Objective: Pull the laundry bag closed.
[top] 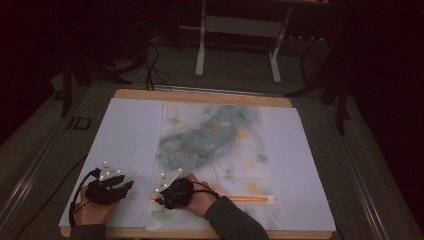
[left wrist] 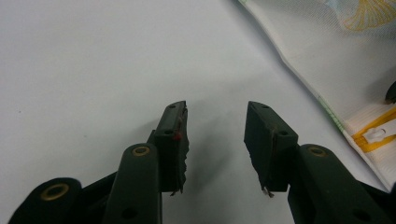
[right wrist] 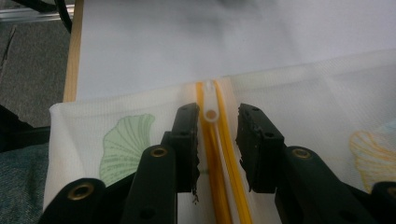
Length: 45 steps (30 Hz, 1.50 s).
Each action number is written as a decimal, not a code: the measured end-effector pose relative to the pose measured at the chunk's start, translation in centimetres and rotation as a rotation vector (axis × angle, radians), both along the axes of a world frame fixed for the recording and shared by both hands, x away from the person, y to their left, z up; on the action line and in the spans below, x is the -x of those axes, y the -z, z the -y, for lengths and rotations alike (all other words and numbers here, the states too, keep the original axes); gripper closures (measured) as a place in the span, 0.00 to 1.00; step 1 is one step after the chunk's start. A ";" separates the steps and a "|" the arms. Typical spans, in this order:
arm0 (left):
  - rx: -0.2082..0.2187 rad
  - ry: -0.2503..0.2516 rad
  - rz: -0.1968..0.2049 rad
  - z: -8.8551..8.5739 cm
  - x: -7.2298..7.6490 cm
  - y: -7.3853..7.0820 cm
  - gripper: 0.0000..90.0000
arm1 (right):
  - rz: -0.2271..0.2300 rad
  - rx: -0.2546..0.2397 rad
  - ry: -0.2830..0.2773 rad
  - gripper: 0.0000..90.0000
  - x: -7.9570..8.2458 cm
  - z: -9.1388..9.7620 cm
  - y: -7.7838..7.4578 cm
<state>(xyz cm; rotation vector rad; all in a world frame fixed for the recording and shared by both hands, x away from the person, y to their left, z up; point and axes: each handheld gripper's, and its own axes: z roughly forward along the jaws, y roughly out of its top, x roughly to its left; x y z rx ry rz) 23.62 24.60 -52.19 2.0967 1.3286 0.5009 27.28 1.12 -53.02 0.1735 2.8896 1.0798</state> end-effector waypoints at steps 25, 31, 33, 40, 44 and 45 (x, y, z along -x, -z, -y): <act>0.007 0.019 -0.012 0.2 0.0 0.0 0.66 | -0.027 0.032 -0.039 0.92 -0.5 -1.6 0.0; 0.015 0.032 -0.020 0.3 0.1 -0.1 0.66 | -0.019 0.033 -0.039 0.93 -0.5 -1.3 -0.3; 0.017 0.036 -0.022 0.4 0.1 -0.1 0.66 | -0.014 0.035 -0.042 0.93 -0.4 -1.2 -0.3; 0.031 0.057 -0.036 0.6 0.4 -0.2 0.67 | 0.001 0.037 -0.046 0.93 -0.3 -1.1 -0.6; 0.044 0.066 -0.051 0.7 0.5 -0.2 0.66 | 0.001 0.036 -0.042 0.93 -0.3 -0.9 -0.7; 0.041 0.068 -0.058 0.8 0.6 -0.2 0.66 | 0.004 0.033 -0.044 0.93 -0.2 -0.9 -0.7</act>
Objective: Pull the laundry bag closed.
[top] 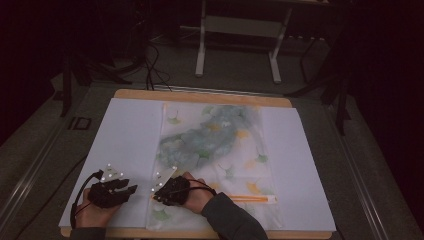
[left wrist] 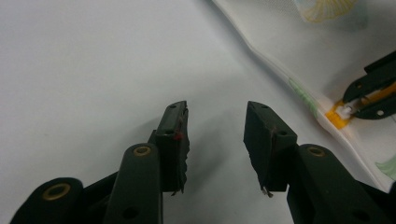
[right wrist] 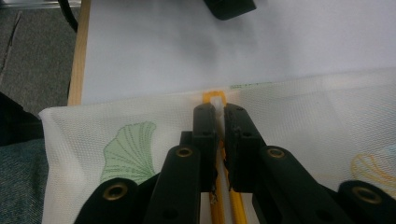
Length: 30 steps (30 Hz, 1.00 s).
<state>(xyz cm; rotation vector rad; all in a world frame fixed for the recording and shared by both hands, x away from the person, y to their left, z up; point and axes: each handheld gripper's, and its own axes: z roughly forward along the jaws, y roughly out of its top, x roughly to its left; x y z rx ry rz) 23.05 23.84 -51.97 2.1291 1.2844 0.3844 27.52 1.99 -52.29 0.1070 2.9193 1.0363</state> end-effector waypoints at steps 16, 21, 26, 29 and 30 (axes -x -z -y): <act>0.037 0.024 -0.061 1.1 0.7 -0.2 0.64 | 0.014 -0.006 0.002 0.93 0.0 0.5 -0.6; 0.076 0.041 -0.077 1.4 1.0 -0.6 0.63 | 0.015 -0.005 0.003 0.93 0.0 0.6 -0.7; 0.087 0.051 -0.085 1.7 1.3 -1.1 0.61 | 0.014 -0.005 0.004 0.93 -0.1 0.5 -0.6; 0.092 0.070 -0.088 2.1 1.4 -1.4 0.61 | 0.016 -0.005 0.004 0.93 -0.1 0.4 -0.6; 0.095 0.075 -0.092 2.3 1.5 -1.4 0.61 | 0.015 -0.005 0.004 0.93 -0.1 0.4 -0.5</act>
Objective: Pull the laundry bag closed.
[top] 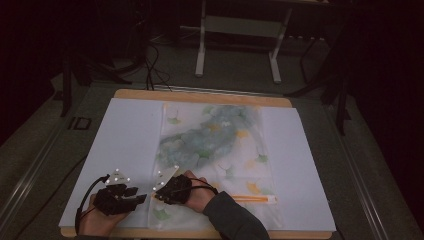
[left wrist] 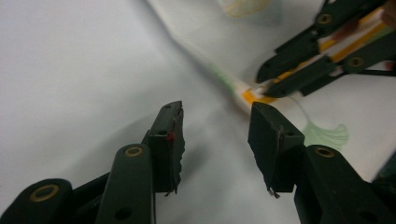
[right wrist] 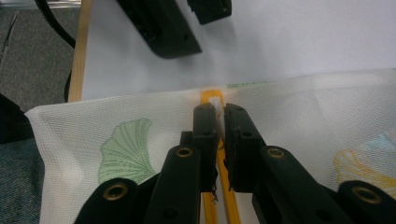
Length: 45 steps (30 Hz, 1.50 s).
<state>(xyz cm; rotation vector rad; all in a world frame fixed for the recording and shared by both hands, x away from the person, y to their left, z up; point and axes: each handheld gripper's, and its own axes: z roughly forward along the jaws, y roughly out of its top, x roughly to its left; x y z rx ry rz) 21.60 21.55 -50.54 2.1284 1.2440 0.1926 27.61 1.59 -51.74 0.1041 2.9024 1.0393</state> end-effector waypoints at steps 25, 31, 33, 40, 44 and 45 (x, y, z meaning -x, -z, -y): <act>0.087 0.035 -0.056 1.3 -0.2 0.2 0.62 | 0.015 0.008 0.001 0.93 -0.1 0.0 -0.1; 0.084 0.045 -0.088 1.7 -0.7 1.1 0.62 | 0.024 -0.002 0.005 0.93 0.0 0.0 -0.4; 0.088 0.047 -0.097 1.8 -0.8 1.3 0.63 | 0.027 -0.002 0.005 0.93 0.0 0.0 -0.6; 0.104 0.071 -0.125 2.2 -1.3 2.0 0.69 | 0.034 -0.002 -0.002 0.93 0.1 0.1 -0.9; 0.107 0.094 -0.138 2.3 -1.7 2.2 0.74 | 0.033 -0.002 -0.003 0.93 0.1 0.1 -1.0; 0.108 0.096 -0.140 2.3 -1.7 2.3 0.75 | 0.033 -0.003 -0.005 0.93 0.1 0.1 -1.0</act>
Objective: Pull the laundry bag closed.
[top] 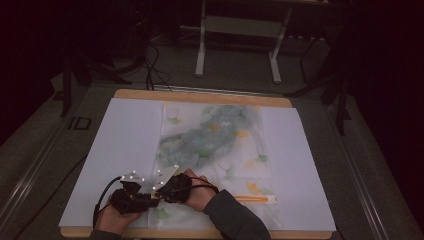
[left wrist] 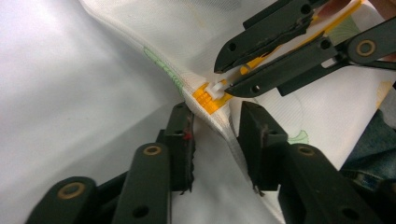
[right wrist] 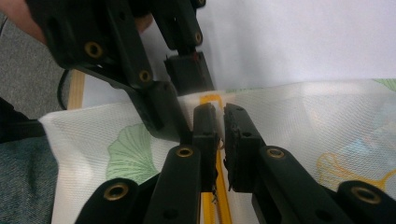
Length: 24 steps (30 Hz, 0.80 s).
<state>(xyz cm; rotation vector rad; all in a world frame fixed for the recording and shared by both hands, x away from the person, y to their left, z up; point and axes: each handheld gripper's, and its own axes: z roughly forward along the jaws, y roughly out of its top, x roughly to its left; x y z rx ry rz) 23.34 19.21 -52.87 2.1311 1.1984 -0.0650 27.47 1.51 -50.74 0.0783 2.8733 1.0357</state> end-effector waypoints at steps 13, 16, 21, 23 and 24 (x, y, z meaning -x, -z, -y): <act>0.040 0.033 -0.008 -0.3 -0.2 0.4 0.96 | -0.026 0.007 -0.002 0.93 -0.3 0.5 0.5; 0.031 0.038 -0.002 -0.3 -0.1 0.3 0.97 | -0.030 0.007 -0.001 0.93 -0.3 0.5 0.6; 0.036 0.032 0.008 -0.5 -0.1 0.2 0.97 | -0.040 0.010 -0.002 0.93 -0.5 0.6 0.9; 0.034 0.034 0.009 -0.5 -0.1 0.3 0.97 | -0.042 0.013 -0.001 0.93 -0.4 0.6 1.0; 0.035 0.032 0.012 -0.5 -0.1 0.3 0.97 | -0.044 0.015 -0.003 0.93 -0.4 0.6 1.1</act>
